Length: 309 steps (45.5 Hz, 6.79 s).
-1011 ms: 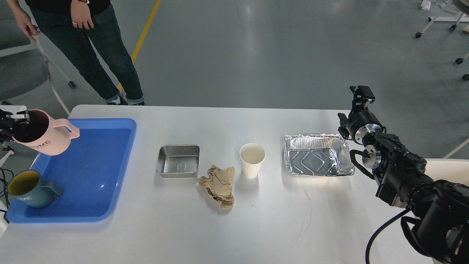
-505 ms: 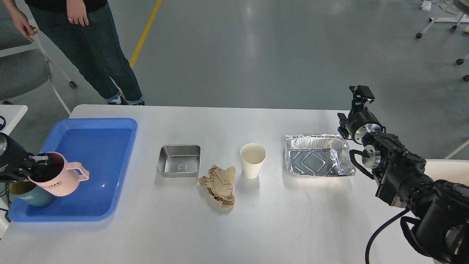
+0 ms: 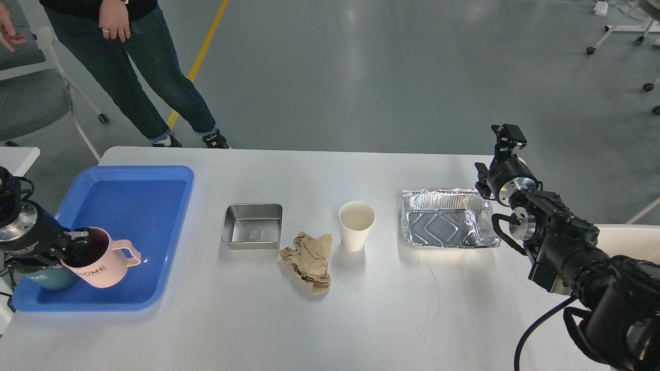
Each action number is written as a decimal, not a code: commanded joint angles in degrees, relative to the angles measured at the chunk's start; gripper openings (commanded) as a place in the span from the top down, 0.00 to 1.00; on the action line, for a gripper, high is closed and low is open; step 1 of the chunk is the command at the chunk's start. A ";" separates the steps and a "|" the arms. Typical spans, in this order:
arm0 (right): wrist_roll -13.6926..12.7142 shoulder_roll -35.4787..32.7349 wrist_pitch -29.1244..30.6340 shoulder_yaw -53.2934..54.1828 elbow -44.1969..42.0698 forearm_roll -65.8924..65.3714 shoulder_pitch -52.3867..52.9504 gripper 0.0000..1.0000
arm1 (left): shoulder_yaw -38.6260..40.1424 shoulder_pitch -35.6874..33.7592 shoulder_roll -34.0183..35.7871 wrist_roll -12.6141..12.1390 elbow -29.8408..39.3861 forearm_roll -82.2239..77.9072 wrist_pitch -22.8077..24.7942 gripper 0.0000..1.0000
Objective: Tidy desktop
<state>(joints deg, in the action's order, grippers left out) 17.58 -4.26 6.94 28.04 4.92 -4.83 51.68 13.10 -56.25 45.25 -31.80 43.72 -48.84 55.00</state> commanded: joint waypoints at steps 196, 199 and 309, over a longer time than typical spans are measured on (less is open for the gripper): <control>-0.17 -0.22 -0.08 -0.09 0.00 -0.18 1.05 0.00 | 23.63 5.18 -13.78 26.34 -19.54 38.20 -1.65 0.02; -0.17 -0.22 -0.08 -0.09 0.00 -0.18 0.79 0.00 | 24.69 6.50 -15.28 30.64 -19.63 39.52 -1.83 0.02; -0.17 -0.13 -0.61 -0.18 0.00 -0.18 0.53 0.00 | 23.48 6.34 -29.00 36.37 -19.63 37.51 -27.58 0.02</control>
<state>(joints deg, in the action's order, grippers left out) 17.40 -4.33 6.33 27.86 4.93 -5.01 52.13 47.71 -45.38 13.37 4.93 23.98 -7.11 27.20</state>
